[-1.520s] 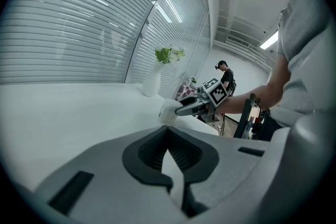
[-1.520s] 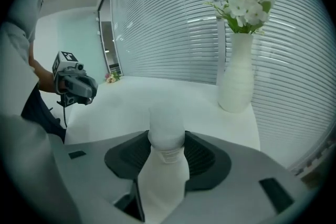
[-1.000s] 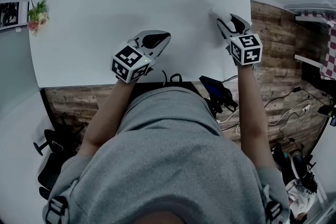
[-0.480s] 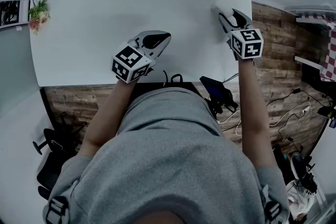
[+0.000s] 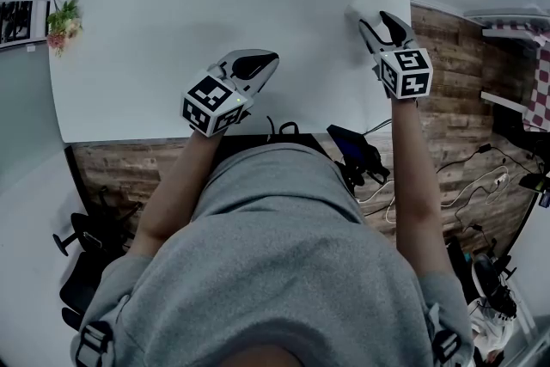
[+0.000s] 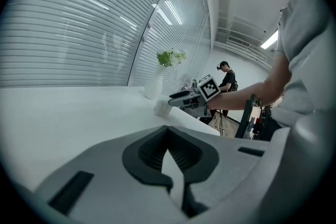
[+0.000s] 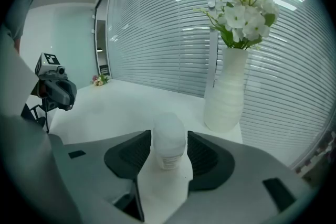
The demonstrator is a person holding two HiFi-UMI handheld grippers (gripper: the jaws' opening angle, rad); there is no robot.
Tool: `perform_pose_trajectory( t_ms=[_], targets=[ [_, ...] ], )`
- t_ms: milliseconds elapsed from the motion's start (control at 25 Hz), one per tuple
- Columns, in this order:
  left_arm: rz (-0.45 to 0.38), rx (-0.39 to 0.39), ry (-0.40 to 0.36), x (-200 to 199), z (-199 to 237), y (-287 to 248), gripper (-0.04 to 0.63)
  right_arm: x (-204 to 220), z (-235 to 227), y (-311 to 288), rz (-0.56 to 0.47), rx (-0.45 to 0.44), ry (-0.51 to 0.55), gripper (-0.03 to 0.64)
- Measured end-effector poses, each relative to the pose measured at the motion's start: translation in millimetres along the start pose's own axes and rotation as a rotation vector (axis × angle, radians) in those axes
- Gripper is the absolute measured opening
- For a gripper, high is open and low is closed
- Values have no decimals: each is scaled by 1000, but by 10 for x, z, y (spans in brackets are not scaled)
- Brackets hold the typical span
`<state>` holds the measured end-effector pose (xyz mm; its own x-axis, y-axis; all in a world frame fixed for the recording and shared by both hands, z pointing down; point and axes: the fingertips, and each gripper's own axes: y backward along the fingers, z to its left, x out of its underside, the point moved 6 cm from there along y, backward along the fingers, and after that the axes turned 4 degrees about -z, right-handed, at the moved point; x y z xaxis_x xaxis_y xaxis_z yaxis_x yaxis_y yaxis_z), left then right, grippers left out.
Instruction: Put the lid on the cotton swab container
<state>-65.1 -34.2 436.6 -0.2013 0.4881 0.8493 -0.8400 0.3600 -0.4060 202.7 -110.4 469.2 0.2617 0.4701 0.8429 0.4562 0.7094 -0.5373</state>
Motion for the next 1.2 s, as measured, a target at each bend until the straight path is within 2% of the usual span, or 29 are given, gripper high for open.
perform_pose_trajectory(
  t_ms=[200, 400, 480, 800, 1040, 1200],
  targets=[
    [-25, -13, -11, -49, 1, 64, 6, -156, 6, 224, -71, 65, 38, 212],
    [-45, -26, -17, -85, 21, 124, 6, -322, 107, 468, -151, 96, 76, 66],
    [-58, -32, -20, -109, 30, 148, 6, -392, 152, 558, -181, 102, 78, 41],
    [-142, -102, -69, -315, 121, 263, 6, -742, 293, 952, -333, 127, 52, 26],
    [-239, -168, -127, -625, 240, 464, 6, -965, 281, 1280, -439, 223, 69, 26],
    [-294, -214, -158, -843, 290, 670, 6, -1093, 263, 1470, -490, 245, 57, 25]
  ],
)
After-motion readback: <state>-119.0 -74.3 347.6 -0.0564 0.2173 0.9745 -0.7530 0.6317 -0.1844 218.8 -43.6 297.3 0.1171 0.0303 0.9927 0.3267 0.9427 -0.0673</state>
